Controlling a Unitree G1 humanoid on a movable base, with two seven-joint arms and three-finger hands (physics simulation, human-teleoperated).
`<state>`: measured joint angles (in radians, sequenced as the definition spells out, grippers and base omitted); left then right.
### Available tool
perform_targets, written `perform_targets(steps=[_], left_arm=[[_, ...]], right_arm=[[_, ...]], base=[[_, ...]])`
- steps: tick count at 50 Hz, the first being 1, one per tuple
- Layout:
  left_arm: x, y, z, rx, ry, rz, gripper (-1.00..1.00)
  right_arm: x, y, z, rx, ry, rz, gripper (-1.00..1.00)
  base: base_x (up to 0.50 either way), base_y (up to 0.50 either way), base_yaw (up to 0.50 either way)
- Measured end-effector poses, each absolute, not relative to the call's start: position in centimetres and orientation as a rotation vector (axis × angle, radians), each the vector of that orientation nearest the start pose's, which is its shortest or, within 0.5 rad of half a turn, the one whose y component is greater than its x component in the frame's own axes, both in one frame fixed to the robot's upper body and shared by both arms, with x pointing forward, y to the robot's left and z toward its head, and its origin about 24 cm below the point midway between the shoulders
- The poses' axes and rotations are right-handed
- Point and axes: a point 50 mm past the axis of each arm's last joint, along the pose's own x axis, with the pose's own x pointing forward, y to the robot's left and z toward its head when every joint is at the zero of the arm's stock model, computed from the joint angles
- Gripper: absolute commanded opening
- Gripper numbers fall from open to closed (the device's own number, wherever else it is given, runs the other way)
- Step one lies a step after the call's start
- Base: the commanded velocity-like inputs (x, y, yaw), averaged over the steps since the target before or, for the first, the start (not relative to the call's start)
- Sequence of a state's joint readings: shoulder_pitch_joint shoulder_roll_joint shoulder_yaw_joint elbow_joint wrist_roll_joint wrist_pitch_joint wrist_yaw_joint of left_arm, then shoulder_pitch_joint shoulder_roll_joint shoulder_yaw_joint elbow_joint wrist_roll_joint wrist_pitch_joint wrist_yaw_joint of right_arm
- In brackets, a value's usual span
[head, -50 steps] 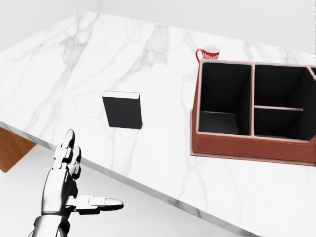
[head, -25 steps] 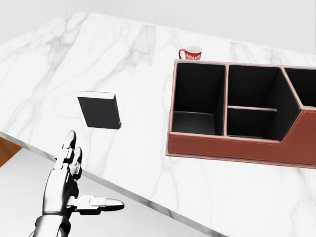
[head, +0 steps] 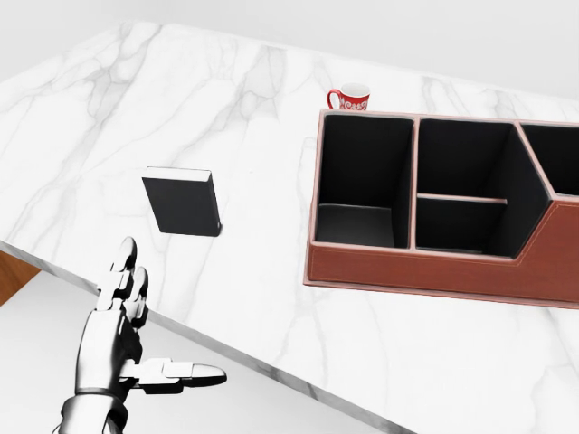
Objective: Pick up the book and place it in the left compartment of the caddy.
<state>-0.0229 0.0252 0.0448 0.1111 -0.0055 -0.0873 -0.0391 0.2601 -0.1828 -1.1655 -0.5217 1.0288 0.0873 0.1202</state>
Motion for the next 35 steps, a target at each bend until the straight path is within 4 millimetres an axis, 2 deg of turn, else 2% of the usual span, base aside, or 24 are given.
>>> perform_targets(steps=[20, 35], left_arm=[[25.61, 16.12, 3.04, 0.024, -0.001, -0.002, 1.00], [25.55, 16.11, 3.07, 0.027, -0.003, -0.002, 1.00]], right_arm=[[6.87, -36.43, 17.79, 0.291, -0.743, -0.640, 1.00], [6.84, -36.46, 17.74, 0.291, -0.741, -0.641, 1.00]], base=[[0.00, 0.00, 0.00], [0.26, -0.04, 0.00]])
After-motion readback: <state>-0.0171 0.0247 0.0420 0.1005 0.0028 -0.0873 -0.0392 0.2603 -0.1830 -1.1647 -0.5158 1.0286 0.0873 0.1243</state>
